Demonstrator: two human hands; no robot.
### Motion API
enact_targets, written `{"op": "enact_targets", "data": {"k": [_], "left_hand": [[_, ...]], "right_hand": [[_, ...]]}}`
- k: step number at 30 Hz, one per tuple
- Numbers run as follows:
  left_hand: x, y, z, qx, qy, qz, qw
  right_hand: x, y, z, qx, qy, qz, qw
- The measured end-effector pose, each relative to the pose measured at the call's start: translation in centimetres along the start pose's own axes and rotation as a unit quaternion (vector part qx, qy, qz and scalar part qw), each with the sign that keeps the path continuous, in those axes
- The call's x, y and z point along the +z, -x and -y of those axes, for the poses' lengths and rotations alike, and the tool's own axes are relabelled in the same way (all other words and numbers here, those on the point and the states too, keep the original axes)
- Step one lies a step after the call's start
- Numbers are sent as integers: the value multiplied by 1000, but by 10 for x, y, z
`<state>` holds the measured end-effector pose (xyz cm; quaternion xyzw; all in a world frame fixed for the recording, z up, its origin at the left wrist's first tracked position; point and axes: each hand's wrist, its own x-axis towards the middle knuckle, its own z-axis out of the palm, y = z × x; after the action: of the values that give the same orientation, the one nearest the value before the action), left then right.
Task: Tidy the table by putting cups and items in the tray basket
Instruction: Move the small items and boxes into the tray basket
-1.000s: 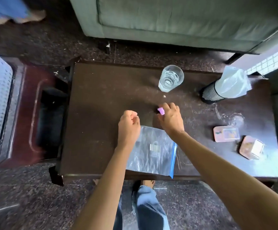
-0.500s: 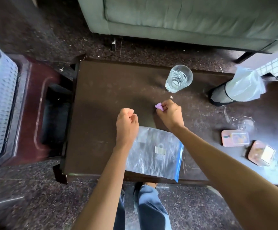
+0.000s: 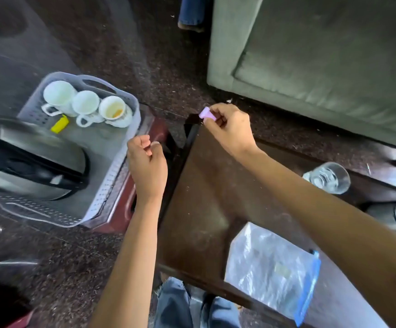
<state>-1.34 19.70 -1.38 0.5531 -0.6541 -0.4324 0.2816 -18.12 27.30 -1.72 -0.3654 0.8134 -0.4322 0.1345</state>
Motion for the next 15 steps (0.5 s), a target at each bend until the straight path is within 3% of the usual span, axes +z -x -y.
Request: {"op": "enact_targets", "data": {"k": [5, 10, 15], "left_hand": [[-34, -43, 3, -8, 33, -61, 998], [-48, -80, 18, -57, 61, -87, 993], [-50, -109, 34, -102, 99, -116, 983]], "right_hand": [[60, -53, 63, -84, 3, 49, 995], [133, -96, 114, -135, -6, 146, 980], [205, -131, 150, -230, 59, 232, 943]]}}
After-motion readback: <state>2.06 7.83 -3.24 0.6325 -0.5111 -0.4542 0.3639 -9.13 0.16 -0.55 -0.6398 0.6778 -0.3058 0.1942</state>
